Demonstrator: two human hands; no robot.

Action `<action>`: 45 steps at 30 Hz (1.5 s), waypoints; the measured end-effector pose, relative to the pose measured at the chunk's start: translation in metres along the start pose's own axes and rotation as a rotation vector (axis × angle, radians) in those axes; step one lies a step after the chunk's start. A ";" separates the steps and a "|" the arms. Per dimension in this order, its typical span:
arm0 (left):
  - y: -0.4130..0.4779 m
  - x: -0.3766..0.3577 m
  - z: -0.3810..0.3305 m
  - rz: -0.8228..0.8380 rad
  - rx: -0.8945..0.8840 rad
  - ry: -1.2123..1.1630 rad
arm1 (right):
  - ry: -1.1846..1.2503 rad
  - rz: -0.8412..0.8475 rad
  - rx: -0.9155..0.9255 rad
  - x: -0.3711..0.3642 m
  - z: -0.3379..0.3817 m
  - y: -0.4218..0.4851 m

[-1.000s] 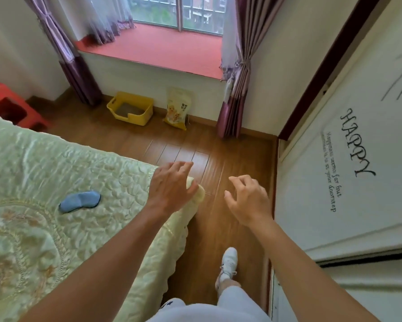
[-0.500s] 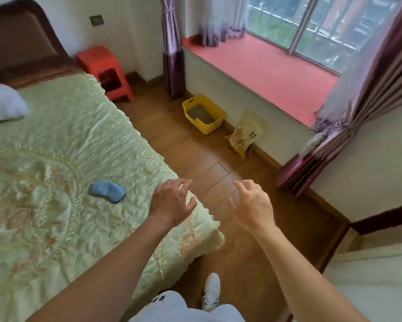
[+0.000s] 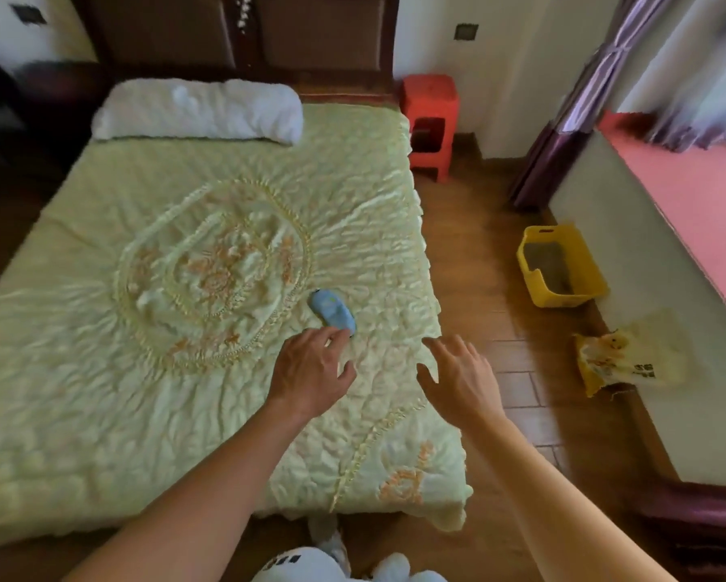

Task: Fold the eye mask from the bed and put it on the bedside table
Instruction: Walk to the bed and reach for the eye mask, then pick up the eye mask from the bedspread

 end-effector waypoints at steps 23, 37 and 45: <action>0.165 -0.270 0.182 0.243 -0.112 0.095 | -0.008 0.243 0.275 -0.302 -0.020 0.249; 0.268 -0.426 0.218 0.261 -0.212 0.134 | 0.008 -0.047 0.551 -0.440 -0.011 0.305; 0.271 -0.434 0.218 0.192 -0.174 -0.010 | -0.028 -0.178 0.636 -0.451 0.000 0.303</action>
Point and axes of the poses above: each hand's wrist, its own y-axis towards the middle knuckle, its own x-axis out of the back of the hand, z = x × y, the point moved 6 cm from there along y, towards the middle knuckle, and after that the axes turned 3 degrees about x, right-handed, at the moved point
